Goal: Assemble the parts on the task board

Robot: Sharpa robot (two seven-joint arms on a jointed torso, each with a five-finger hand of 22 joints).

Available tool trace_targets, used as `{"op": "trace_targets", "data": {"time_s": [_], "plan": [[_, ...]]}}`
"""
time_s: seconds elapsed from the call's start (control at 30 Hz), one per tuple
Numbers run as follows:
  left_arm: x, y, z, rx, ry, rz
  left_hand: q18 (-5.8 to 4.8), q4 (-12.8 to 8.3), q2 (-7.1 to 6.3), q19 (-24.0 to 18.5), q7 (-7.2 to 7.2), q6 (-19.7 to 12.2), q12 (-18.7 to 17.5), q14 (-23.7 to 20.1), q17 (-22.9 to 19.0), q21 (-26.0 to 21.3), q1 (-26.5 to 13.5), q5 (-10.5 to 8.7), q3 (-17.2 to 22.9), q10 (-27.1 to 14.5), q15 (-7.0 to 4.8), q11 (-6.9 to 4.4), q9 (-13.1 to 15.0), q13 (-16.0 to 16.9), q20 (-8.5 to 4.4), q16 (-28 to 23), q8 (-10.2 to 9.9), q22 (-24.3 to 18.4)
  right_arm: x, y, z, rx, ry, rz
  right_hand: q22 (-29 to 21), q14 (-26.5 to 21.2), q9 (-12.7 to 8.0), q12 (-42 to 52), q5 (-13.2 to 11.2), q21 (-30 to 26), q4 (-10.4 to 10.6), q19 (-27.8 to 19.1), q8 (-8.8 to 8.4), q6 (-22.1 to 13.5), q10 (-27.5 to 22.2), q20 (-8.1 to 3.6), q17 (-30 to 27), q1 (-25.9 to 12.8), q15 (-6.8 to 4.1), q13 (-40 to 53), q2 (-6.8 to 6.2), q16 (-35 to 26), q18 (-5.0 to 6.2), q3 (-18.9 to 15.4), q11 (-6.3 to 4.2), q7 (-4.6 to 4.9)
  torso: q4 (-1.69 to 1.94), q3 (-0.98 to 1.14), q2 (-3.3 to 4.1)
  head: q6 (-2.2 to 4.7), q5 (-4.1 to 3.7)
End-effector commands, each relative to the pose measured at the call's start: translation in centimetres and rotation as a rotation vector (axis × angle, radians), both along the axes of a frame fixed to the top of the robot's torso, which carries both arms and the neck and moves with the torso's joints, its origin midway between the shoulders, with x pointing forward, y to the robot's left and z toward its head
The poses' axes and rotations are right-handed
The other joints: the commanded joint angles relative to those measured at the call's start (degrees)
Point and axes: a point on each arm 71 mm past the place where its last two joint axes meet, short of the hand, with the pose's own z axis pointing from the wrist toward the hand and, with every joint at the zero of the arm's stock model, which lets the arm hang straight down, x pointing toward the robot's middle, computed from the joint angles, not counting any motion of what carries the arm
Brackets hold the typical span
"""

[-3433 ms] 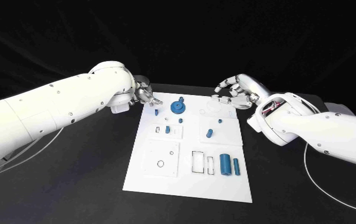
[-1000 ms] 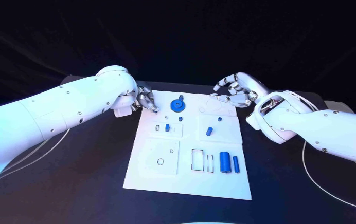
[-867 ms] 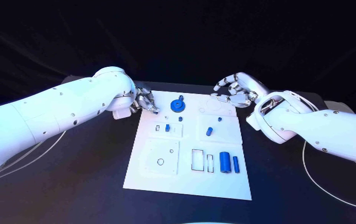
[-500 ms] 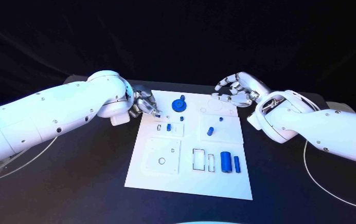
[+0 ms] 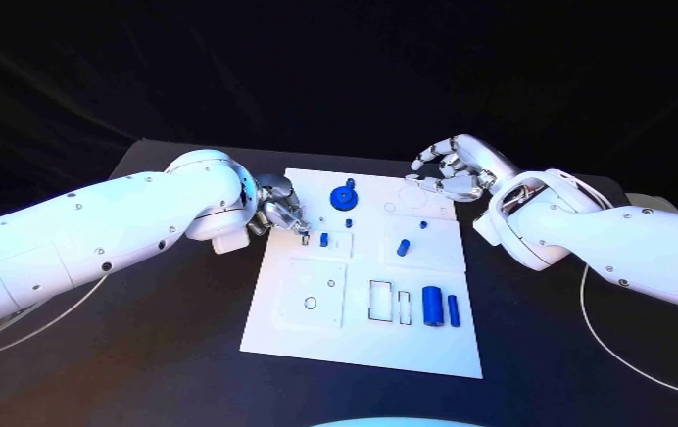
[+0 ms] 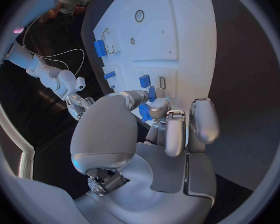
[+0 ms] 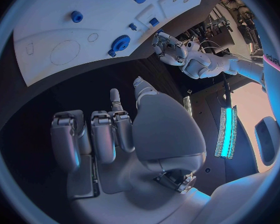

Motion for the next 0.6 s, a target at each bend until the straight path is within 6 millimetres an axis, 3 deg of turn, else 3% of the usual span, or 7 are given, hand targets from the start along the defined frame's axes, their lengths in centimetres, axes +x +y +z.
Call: {"op": "trace_targets", "data": {"time_s": [0.03,0.6], "plan": [[-0.14,-0.33,-0.30,0.053,-0.022,-0.030,-0.11,-6.98,-0.01,0.35,-0.60,0.39,0.34,5.65,13.70,0.20,-0.69,0.06,7.37,0.41,-0.41,0.08,0.03,0.09,-0.28,-0.03,0.40,0.14,-0.05,0.11,-0.15,-0.012,0.008,0.011,13.08,4.86,0.10,-0.25,0.30,-0.37,-0.08,4.46,0.30,-0.35,1.84,-0.33,9.89,0.30,-0.24,10.43,0.31,-0.38,-0.10,-0.21,-0.41,-0.10,-0.08,0.02,0.06,-0.09,0.10],[0.01,-0.89,-0.95,0.109,-0.050,-0.048,-0.27,-6.06,-0.95,0.85,-1.50,0.90,1.55,5.83,14.28,0.56,-4.02,-0.25,6.09,1.27,-0.98,-0.62,-0.23,0.88,-0.70,0.28,2.34,0.95,-0.10,0.07,-0.15,-0.011,0.008,0.010,13.13,4.87,0.13,-0.25,0.38,-0.31,-0.06,4.50,0.33,-0.37,1.84,-0.33,9.94,0.30,-0.25,10.43,0.29,-0.37,-0.11,-0.25,-0.41,-0.10,-0.04,0.07,0.03,-0.14,0.12]]}}
